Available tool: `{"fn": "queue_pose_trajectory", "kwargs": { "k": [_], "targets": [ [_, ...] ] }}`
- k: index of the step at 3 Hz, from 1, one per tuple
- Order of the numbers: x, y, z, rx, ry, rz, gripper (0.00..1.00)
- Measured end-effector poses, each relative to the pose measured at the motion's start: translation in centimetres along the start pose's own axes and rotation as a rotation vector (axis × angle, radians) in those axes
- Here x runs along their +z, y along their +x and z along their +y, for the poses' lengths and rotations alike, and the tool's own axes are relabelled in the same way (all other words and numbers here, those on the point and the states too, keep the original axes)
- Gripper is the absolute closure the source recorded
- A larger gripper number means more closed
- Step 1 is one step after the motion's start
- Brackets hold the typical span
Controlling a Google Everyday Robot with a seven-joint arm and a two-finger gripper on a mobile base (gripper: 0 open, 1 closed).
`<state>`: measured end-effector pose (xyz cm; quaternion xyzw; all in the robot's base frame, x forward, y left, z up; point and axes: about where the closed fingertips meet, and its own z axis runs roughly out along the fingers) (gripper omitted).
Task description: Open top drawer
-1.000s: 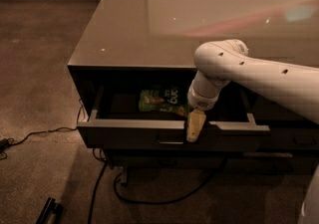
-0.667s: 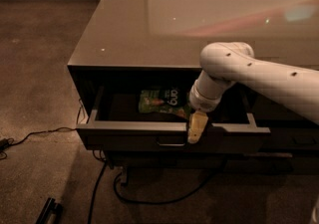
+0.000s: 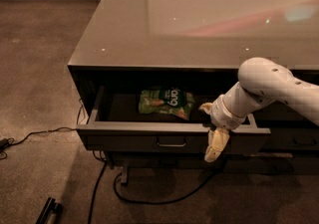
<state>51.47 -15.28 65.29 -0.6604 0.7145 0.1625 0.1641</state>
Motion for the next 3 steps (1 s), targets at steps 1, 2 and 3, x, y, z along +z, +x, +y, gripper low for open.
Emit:
{"fn": "queue_pose_trajectory", "kwargs": {
  "k": [1, 2, 3],
  "targets": [
    [0.1, -0.1, -0.1, -0.004, 0.001, 0.003, 0.0],
    [0.6, -1.1, 0.1, -0.045, 0.007, 0.025, 0.0],
    [0.9, -1.7, 1.7, -0.077, 0.008, 0.051, 0.0]
  ]
}}
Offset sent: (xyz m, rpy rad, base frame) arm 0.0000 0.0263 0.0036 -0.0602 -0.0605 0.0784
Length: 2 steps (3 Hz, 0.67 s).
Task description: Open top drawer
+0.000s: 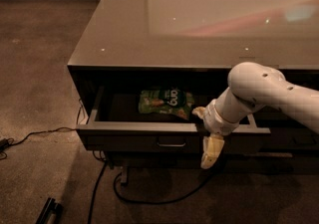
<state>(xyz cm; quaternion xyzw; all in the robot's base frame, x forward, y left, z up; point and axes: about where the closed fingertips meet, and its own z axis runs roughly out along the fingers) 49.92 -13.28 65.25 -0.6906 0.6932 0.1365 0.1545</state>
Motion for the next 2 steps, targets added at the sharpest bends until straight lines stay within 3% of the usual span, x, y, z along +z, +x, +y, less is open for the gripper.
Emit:
{"fn": "queue_pose_trajectory", "kwargs": {
  "k": [2],
  "targets": [
    [-0.7, 0.8, 3.9, 0.003, 0.005, 0.071, 0.42]
  ]
}}
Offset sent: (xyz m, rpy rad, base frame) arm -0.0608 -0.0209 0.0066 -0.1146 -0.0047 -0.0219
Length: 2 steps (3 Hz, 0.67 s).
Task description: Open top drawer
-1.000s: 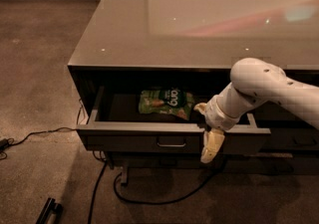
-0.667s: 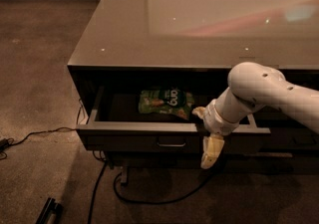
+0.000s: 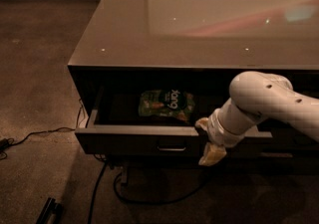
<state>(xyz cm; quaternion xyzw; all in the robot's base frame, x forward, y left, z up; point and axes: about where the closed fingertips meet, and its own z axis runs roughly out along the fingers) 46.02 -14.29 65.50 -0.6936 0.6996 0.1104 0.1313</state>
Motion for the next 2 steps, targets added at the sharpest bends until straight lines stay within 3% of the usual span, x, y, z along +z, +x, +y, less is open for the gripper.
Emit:
{"fn": "queue_pose_trajectory", "kwargs": {
  "k": [2],
  "targets": [
    [-0.71, 0.56, 1.03, 0.014, 0.002, 0.022, 0.88]
  ]
}}
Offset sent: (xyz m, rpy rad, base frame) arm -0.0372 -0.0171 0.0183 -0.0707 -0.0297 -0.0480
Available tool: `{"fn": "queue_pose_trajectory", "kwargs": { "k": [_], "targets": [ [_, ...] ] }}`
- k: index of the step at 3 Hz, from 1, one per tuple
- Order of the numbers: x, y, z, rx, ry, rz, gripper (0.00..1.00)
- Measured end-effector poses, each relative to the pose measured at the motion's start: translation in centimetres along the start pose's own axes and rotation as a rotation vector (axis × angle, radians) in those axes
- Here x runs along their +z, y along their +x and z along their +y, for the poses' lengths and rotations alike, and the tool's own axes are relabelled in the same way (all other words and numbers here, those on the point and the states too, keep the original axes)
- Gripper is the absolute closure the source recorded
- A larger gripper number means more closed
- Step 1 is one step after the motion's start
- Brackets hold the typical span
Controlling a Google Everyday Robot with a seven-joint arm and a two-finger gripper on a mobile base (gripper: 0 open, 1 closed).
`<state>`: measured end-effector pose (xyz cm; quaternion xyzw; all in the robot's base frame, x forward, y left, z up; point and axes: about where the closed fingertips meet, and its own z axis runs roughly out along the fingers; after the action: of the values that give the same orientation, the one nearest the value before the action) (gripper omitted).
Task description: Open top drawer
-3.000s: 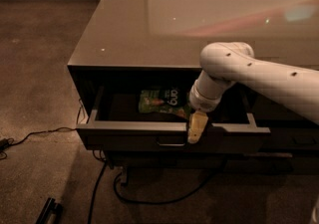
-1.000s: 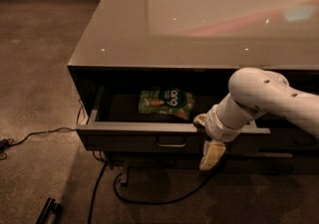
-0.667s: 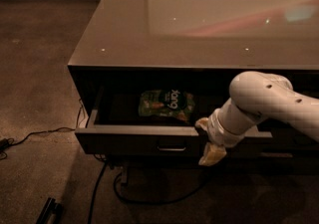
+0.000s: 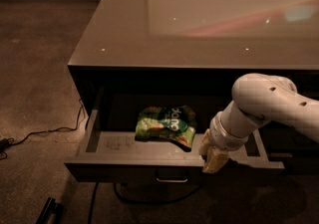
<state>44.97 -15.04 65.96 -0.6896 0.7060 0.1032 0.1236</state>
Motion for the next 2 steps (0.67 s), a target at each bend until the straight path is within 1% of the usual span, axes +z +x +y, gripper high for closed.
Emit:
{"fn": "queue_pose_trajectory", "kwargs": {
  "k": [1, 2],
  "targets": [
    [0.0, 0.0, 0.0, 0.0, 0.0, 0.0, 0.85],
    [0.0, 0.0, 0.0, 0.0, 0.0, 0.0, 0.62]
  ]
}}
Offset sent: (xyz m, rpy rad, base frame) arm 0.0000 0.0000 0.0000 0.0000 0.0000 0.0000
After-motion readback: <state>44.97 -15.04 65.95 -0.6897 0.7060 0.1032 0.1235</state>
